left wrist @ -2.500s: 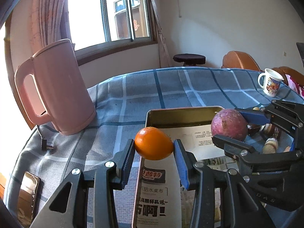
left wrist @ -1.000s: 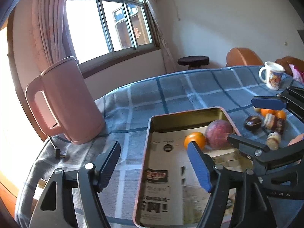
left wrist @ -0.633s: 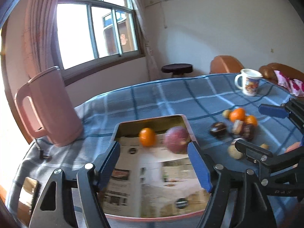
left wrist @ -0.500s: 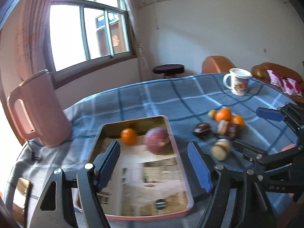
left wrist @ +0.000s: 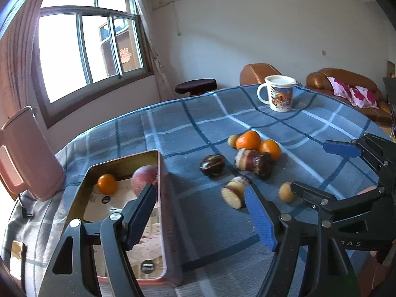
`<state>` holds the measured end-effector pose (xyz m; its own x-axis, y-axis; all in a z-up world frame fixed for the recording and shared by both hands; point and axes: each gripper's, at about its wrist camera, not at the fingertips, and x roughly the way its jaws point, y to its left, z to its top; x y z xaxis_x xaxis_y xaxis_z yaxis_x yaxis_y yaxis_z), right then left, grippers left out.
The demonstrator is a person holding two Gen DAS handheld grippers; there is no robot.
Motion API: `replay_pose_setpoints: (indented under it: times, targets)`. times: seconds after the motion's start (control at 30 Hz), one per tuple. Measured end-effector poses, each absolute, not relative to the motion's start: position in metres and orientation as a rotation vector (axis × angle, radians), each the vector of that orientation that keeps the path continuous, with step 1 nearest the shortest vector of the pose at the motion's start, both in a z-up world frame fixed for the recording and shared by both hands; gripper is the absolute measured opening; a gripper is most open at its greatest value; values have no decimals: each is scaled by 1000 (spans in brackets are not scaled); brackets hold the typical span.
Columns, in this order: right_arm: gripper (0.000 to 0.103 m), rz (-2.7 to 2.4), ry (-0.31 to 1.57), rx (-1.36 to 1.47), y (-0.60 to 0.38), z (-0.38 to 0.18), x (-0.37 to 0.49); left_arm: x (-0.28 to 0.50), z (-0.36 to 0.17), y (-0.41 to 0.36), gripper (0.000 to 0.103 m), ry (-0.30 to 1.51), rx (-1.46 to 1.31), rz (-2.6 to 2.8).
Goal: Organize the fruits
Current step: 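Lift both tools away from the tin box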
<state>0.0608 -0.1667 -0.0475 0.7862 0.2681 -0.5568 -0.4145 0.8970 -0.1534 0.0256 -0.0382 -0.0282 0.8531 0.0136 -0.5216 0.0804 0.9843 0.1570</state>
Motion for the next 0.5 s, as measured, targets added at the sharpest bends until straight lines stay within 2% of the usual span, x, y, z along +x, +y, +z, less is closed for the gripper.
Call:
replay_pose_setpoints:
  times: [0.5]
  targets:
    - [82,396,598,-257,-170,-60,64,30,-36,-33,75,563,158,-16]
